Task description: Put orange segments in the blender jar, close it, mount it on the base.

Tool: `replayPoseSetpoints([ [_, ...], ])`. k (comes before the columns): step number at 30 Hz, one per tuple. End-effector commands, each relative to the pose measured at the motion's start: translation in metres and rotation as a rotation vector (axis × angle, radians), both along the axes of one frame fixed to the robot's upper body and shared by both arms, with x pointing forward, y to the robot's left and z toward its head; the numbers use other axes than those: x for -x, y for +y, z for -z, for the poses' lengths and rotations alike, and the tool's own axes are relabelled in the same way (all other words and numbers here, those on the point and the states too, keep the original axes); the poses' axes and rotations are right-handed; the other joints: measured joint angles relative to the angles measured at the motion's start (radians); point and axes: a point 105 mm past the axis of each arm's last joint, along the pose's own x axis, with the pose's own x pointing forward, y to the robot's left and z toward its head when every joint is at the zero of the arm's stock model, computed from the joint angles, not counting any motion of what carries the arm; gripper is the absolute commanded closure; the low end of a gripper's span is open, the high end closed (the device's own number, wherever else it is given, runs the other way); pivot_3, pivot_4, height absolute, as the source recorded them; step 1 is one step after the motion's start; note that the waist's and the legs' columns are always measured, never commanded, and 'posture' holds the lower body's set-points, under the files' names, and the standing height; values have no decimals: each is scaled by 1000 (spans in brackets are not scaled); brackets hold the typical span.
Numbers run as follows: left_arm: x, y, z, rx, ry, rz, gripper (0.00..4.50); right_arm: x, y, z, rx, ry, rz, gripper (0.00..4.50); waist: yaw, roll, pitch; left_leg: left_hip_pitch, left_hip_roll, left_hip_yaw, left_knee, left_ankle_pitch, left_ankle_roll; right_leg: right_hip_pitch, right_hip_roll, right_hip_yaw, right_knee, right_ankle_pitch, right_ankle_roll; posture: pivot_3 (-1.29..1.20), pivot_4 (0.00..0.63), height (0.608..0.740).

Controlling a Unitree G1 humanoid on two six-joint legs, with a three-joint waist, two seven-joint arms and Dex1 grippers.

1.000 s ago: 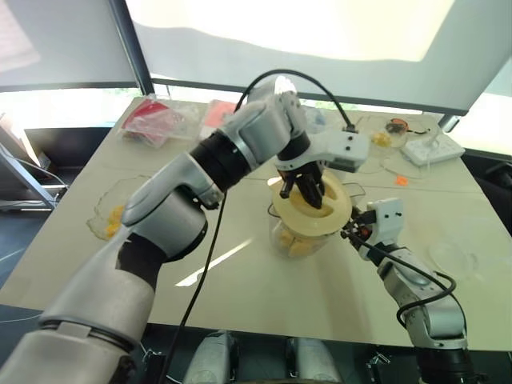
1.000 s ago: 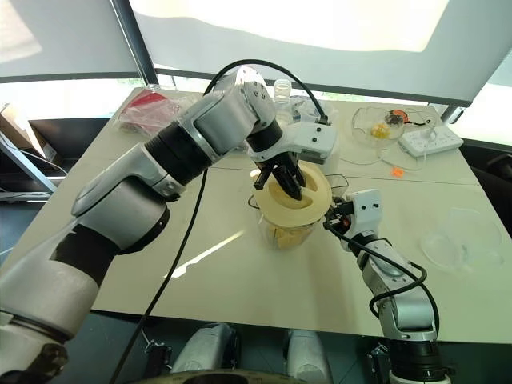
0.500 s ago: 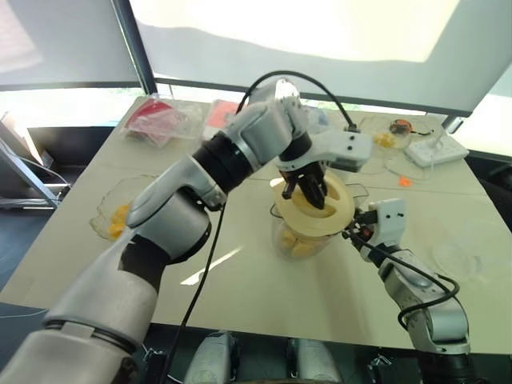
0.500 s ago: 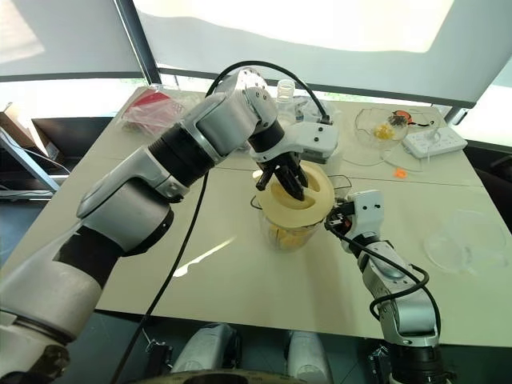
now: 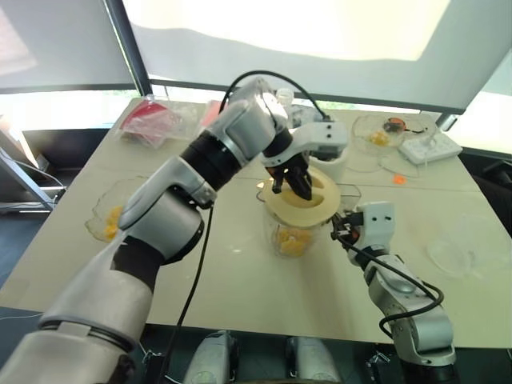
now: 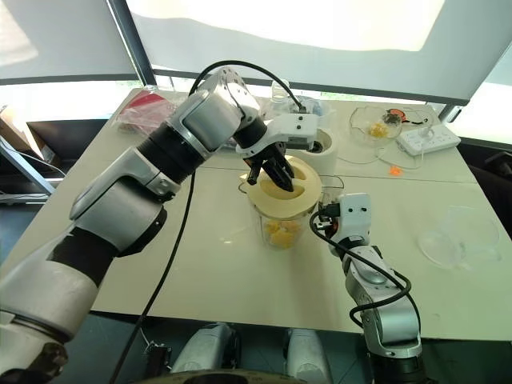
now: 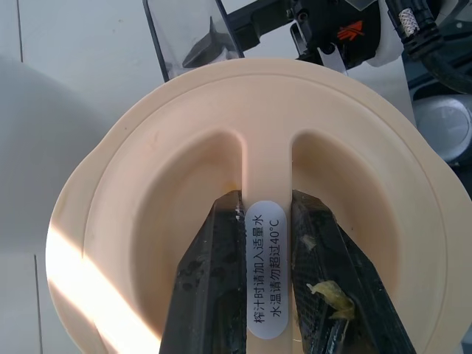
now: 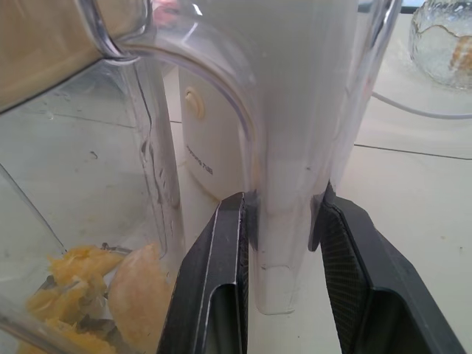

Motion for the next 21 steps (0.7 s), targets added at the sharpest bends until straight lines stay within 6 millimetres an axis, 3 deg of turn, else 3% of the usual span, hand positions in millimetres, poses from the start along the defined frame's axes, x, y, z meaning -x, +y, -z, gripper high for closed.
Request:
replayPoseSetpoints([
  [1, -18, 46, 56, -211, 42, -228, 4261, 3, 2, -42, 27, -158, 7, 3668, -2, 0, 0, 0, 0, 0, 0, 0, 0, 0, 0, 0, 0, 0, 0, 0, 150, 740],
  [14, -31, 58, 68, -185, 6, -496, 4261, 1, -1, -49, 38, -141, 87, 3668, -12, 2, 0, 1, 0, -1, -3, 0, 0, 0, -1, 0, 0, 0, 0, 0, 150, 740],
  [21, -25, 69, 79, -237, 18, -510, 4261, 2, 0, -51, 43, -137, 109, 3668, -15, 4, -2, 1, 0, -1, -3, 0, 0, 0, -2, 0, -1, 0, 0, 0, 150, 740],
])
